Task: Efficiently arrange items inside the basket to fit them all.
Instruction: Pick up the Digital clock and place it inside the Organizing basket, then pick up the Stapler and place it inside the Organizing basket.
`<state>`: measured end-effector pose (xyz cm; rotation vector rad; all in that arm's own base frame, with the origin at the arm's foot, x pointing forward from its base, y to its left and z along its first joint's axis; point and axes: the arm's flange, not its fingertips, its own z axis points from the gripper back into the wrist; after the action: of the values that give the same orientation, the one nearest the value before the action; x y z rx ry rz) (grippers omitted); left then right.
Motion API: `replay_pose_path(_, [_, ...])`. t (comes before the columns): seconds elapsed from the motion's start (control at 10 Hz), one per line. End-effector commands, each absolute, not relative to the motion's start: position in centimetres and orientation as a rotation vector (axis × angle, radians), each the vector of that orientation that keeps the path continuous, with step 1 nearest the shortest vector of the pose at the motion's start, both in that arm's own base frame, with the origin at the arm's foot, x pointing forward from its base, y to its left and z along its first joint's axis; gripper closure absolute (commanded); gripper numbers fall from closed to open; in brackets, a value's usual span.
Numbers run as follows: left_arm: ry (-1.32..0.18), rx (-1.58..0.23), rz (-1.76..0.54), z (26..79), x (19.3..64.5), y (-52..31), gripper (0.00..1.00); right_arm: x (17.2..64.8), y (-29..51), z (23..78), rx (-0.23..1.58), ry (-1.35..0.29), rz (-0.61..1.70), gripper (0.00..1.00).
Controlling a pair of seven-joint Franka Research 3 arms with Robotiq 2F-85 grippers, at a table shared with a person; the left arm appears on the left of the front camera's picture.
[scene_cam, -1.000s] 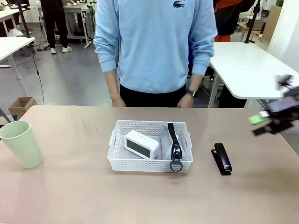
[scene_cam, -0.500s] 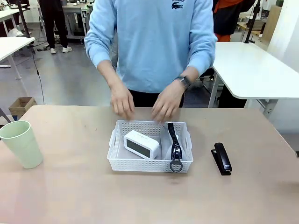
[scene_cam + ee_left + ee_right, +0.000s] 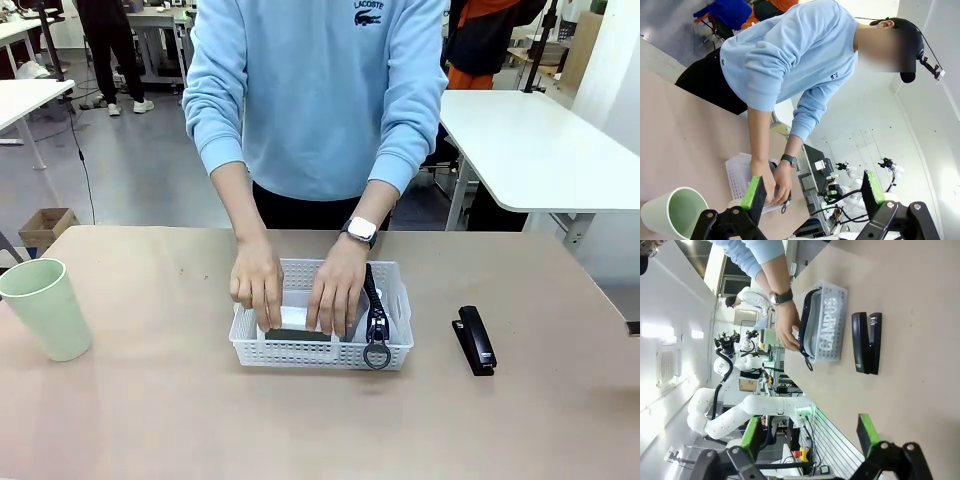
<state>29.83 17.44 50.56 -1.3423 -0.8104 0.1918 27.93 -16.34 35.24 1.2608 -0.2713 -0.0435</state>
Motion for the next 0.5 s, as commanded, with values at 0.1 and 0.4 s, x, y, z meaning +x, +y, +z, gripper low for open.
replay_pose_path(0.1, [-0.835, -1.357, 0.176, 50.64, 29.95, 17.47, 0.0, 27.49, -16.58, 35.69, 1.272, -0.267, -0.059, 0.0])
replay_pose_path(0.4, [-0.835, -1.357, 0.176, 50.64, 29.95, 17.47, 0.0, 27.49, -16.58, 35.69, 1.272, -0.267, -0.059, 0.0])
